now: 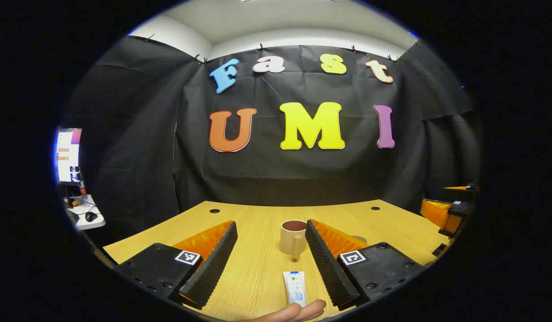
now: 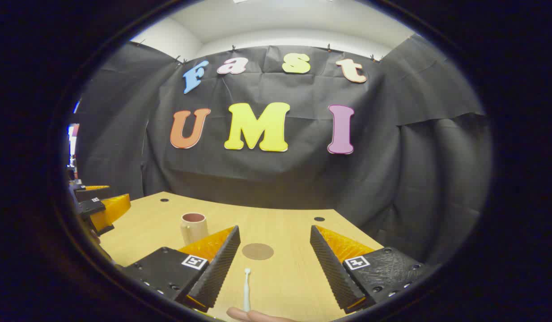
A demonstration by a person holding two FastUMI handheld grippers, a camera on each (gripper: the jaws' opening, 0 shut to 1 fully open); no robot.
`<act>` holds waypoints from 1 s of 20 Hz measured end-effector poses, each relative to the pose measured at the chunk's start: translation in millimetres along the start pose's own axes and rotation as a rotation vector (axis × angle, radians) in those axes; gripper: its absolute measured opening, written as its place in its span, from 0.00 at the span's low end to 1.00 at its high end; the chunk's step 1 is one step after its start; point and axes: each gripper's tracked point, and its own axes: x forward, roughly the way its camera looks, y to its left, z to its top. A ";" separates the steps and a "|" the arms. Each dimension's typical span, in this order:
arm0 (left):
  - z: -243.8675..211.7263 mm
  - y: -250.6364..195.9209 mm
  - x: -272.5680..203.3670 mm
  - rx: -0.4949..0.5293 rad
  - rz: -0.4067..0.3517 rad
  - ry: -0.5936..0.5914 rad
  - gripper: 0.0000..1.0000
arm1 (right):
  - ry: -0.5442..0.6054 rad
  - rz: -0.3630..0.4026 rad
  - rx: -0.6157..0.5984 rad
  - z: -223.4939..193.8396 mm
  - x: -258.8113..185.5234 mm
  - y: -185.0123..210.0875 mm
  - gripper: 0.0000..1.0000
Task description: Put the toothbrush and toothpaste on the desktop into the cup, then pick up the cup and place it on the coaster on the desktop.
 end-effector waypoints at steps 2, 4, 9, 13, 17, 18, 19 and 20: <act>0.8 -4.5 -1.0 0.004 -0.008 0.001 0.97 | -0.006 -0.005 -0.002 -0.8 -4.9 -4.3 0.95; 3.2 -6.4 -2.7 0.006 -0.003 -0.003 0.97 | -0.012 -0.007 -0.007 0.7 -7.1 -5.8 0.95; -2.8 -7.6 1.1 0.005 0.008 0.013 0.97 | -0.022 -0.009 -0.024 2.2 -8.1 -6.1 0.95; -5.5 -5.7 2.2 0.002 0.011 0.015 0.97 | -0.021 -0.013 -0.030 1.3 -8.7 -7.2 0.95; -11.6 -4.9 5.3 0.002 0.017 0.032 0.97 | -0.015 -0.014 -0.034 -2.6 -6.2 -8.3 0.95; -12.1 -5.2 5.2 0.001 0.018 0.033 0.97 | -0.011 -0.012 -0.033 -4.1 -5.5 -8.0 0.95; -11.7 -5.7 4.7 -0.001 0.017 0.033 0.97 | -0.007 -0.012 -0.034 -5.1 -5.7 -8.1 0.95; -12.1 -6.2 5.6 -0.002 0.019 0.033 0.97 | -0.005 -0.012 -0.035 -6.6 -5.4 -8.6 0.95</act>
